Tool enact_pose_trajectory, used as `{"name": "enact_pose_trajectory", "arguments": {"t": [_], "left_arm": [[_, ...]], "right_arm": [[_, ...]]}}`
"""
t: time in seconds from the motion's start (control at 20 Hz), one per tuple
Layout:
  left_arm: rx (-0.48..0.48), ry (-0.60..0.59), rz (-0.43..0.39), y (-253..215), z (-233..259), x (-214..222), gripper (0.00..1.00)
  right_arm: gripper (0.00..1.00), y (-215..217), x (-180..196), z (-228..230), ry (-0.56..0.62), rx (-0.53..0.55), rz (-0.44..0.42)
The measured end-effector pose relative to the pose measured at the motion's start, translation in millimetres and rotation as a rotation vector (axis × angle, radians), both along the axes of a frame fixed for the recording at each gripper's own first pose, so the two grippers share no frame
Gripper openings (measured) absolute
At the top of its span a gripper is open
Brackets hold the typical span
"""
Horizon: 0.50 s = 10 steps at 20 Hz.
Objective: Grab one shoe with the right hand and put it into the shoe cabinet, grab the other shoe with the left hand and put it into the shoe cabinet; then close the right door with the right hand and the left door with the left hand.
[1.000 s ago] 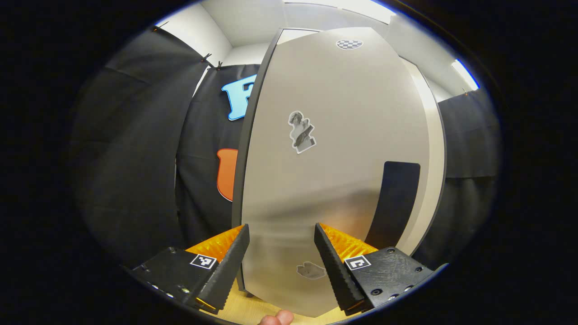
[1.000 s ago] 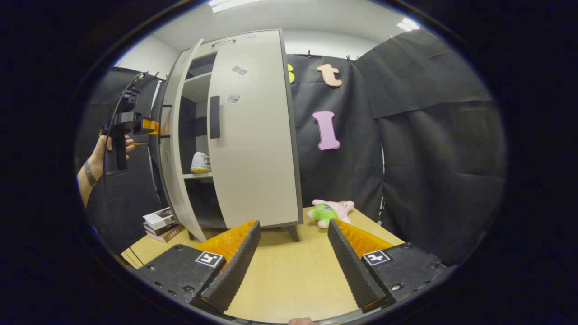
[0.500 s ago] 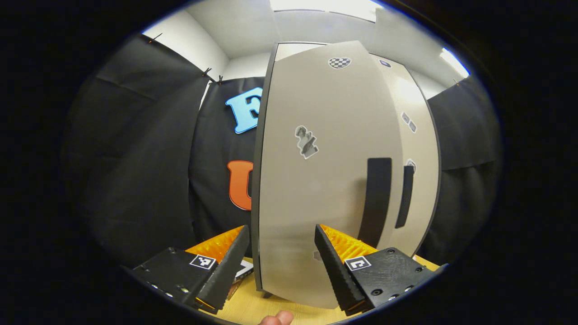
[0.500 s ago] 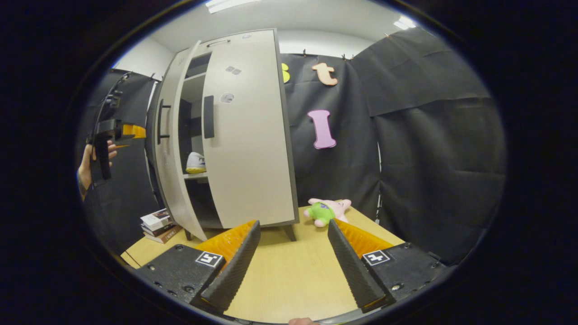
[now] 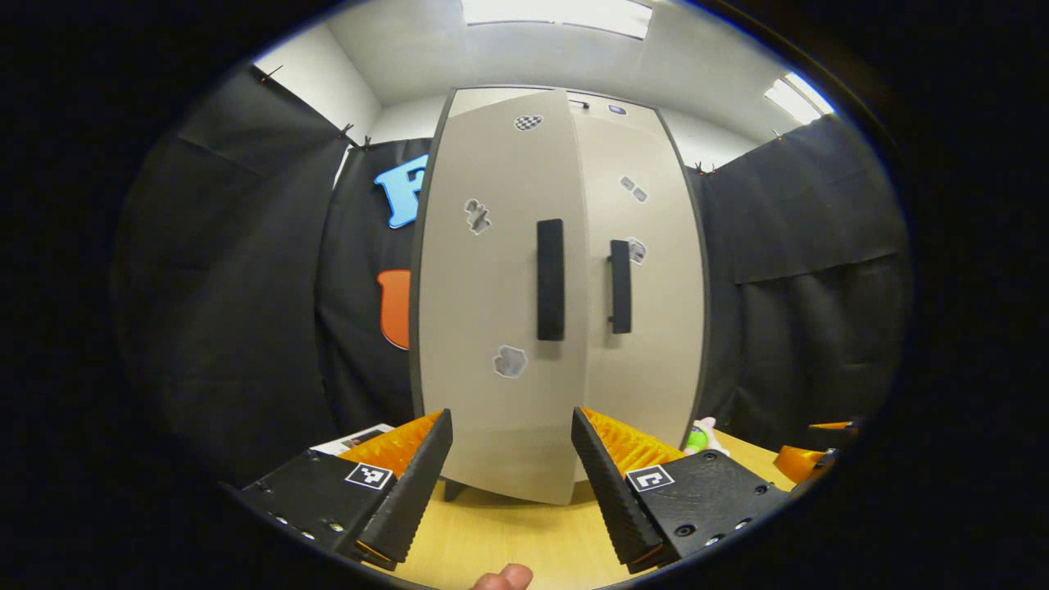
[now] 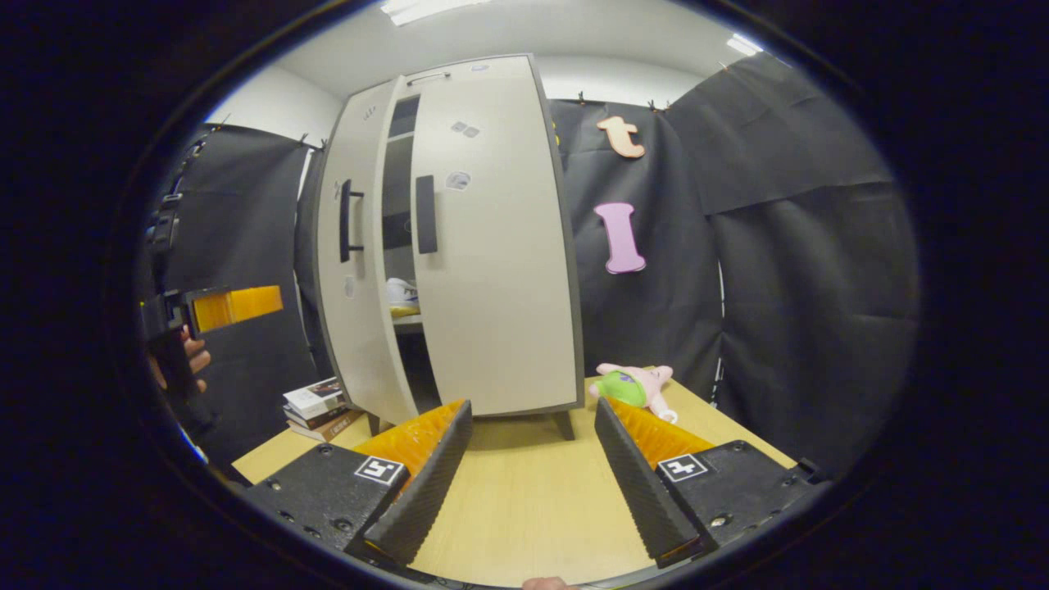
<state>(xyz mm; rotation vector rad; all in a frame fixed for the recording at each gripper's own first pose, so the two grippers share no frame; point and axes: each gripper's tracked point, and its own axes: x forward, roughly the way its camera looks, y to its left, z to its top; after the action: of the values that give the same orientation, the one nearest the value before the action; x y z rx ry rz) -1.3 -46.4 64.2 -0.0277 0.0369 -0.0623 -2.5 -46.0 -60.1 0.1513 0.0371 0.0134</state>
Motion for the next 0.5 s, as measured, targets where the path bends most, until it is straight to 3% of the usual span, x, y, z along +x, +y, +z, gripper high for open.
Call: {"name": "enact_pose_trajectory", "arguments": {"t": [0.05,0.1,0.2,0.5], "left_arm": [[-0.007,0.004,-0.012,-8.0,-4.2,-6.1,0.88],[-0.017,0.009,-0.018,-13.1,-9.0,-12.1,0.88],[-0.031,0.015,-0.024,-22.5,-17.5,-22.7,0.87],[-0.026,0.074,-0.038,-29.6,-50.9,-44.7,0.88]], "right_arm": [[0.93,3.8,-1.0,2.5,-0.009,0.0,0.008],[0.98,7.5,-1.9,4.1,-0.011,-0.001,0.017],[0.93,13.5,-4.0,7.7,-0.019,0.0,0.03],[0.98,16.5,-10.3,9.0,-0.016,-0.001,0.036]]}}
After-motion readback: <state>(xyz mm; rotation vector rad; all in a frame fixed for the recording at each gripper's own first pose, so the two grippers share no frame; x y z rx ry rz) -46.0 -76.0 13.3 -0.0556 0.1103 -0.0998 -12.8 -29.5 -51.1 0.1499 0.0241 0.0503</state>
